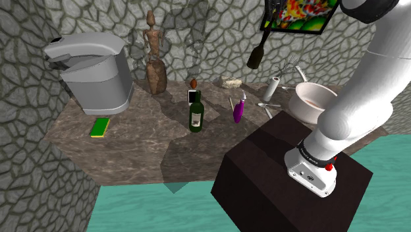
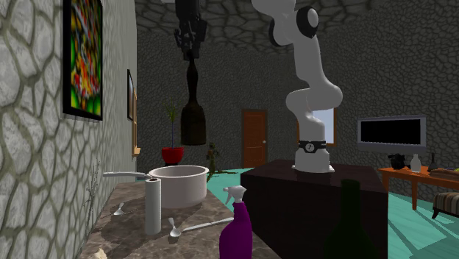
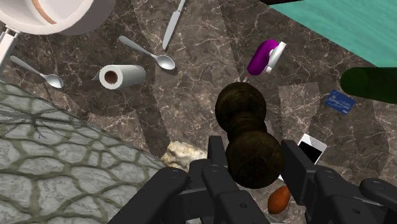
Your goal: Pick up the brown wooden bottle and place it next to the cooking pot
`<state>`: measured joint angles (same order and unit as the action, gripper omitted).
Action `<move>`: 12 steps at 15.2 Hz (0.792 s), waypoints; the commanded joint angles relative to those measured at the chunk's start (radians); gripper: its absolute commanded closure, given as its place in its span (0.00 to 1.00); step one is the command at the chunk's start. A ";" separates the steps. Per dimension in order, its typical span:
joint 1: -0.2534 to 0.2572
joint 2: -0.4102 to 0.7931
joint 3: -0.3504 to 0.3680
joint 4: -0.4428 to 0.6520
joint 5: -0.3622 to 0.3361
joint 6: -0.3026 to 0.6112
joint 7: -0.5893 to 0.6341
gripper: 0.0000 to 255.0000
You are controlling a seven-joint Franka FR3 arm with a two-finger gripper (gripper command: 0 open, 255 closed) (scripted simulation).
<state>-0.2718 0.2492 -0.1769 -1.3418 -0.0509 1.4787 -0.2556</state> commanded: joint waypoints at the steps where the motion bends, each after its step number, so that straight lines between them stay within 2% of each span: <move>1: -0.019 -0.042 -0.014 -0.060 -0.008 0.022 -0.034 1.00; 6: -0.073 -0.124 -0.056 -0.171 -0.027 0.061 -0.128 1.00; 12: -0.139 -0.187 -0.113 -0.253 -0.049 0.095 -0.250 1.00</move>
<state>-0.3959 0.0657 -0.2774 -1.5885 -0.0980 1.5666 -0.4774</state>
